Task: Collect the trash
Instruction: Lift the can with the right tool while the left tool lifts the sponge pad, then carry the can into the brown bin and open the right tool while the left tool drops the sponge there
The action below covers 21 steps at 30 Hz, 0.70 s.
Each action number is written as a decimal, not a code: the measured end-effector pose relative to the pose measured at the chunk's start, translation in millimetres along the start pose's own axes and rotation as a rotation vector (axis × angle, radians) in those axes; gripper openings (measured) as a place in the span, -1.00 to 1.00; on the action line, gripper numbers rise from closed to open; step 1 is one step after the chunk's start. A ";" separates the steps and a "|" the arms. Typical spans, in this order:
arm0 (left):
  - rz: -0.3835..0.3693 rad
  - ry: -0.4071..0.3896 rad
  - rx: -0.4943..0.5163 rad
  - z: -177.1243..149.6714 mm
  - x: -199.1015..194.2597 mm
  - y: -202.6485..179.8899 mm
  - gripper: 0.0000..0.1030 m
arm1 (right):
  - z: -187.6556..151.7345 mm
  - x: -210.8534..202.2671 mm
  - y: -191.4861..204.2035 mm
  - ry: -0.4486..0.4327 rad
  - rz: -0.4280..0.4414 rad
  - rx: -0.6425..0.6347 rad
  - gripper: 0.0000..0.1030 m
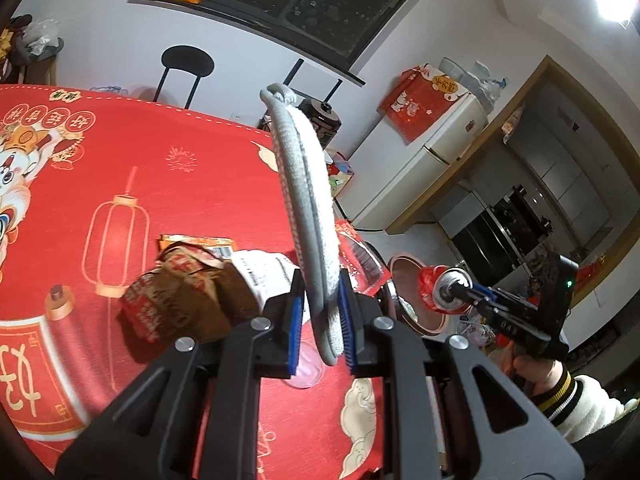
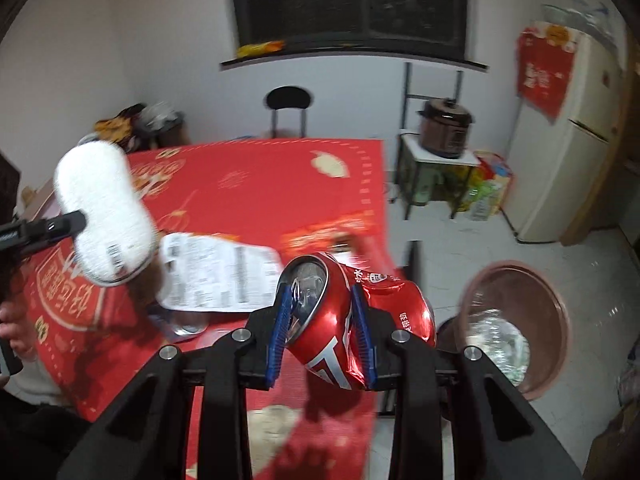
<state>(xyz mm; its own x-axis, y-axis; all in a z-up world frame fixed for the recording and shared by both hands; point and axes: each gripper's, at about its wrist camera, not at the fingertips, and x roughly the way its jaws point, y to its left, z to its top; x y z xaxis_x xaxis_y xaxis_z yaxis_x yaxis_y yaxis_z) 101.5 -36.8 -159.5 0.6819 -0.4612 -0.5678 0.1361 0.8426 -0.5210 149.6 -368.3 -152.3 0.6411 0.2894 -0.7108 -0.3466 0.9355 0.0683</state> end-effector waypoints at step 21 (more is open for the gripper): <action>0.125 -0.016 -0.004 -2.5 17.7 -56.5 -0.62 | -1.7 19.1 -212.5 -0.005 -0.172 0.271 -0.40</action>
<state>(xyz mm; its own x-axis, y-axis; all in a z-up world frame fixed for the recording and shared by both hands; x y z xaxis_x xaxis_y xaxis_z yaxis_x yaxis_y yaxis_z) 104.0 -93.3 -141.8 0.7049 -0.3483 -0.6179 0.0465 0.8920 -0.4497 234.3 -561.9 -181.6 0.6778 0.1231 -0.7249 -0.0382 0.9904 0.1325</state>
